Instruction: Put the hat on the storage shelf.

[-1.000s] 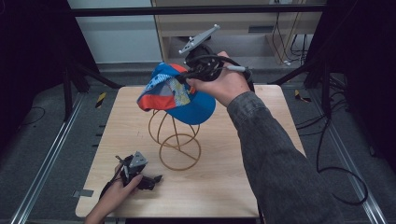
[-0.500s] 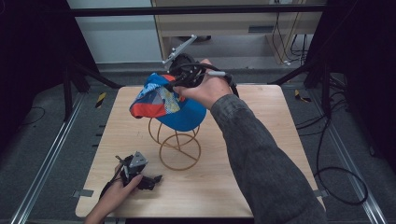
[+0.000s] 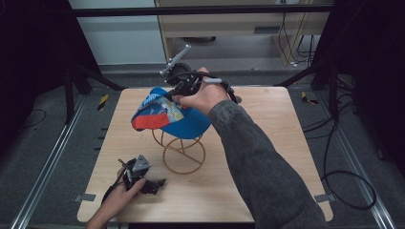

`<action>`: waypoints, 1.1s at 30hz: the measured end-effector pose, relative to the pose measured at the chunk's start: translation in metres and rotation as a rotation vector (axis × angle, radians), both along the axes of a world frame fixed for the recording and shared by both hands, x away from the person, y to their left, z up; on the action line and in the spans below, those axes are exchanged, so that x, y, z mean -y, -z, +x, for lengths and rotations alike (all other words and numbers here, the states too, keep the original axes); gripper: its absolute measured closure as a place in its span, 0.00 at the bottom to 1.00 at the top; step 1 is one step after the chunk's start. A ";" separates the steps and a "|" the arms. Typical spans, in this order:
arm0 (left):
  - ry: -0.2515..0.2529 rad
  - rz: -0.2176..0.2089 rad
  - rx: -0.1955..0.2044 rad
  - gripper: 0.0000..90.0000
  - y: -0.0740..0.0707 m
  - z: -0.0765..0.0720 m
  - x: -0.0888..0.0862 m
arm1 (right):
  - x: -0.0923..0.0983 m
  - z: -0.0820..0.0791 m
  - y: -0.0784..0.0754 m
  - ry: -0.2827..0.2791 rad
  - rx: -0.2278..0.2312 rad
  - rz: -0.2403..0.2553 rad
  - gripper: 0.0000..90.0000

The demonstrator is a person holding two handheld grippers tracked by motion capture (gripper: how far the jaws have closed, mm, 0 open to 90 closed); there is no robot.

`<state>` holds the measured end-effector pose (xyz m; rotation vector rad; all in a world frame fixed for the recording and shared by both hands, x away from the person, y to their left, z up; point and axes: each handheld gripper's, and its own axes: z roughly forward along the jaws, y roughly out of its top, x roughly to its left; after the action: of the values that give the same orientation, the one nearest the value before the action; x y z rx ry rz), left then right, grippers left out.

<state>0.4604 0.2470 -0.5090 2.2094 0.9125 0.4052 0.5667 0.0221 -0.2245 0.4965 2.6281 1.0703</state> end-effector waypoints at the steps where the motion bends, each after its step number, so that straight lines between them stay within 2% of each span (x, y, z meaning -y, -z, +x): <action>1: 0.000 0.000 0.000 0.00 0.000 0.000 0.000 | -0.001 0.000 0.001 -0.001 -0.002 -0.002 0.99; 7: 0.000 -0.001 0.001 0.00 0.000 0.000 0.000 | -0.002 -0.002 0.007 -0.008 -0.017 -0.023 0.99; 33: 0.000 -0.001 0.001 0.00 0.000 0.000 0.000 | -0.002 -0.009 0.011 -0.032 -0.035 -0.031 0.96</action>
<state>0.4604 0.2470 -0.5092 2.2079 0.9119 0.4051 0.5574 0.0242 -0.2353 0.4720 2.6872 1.0378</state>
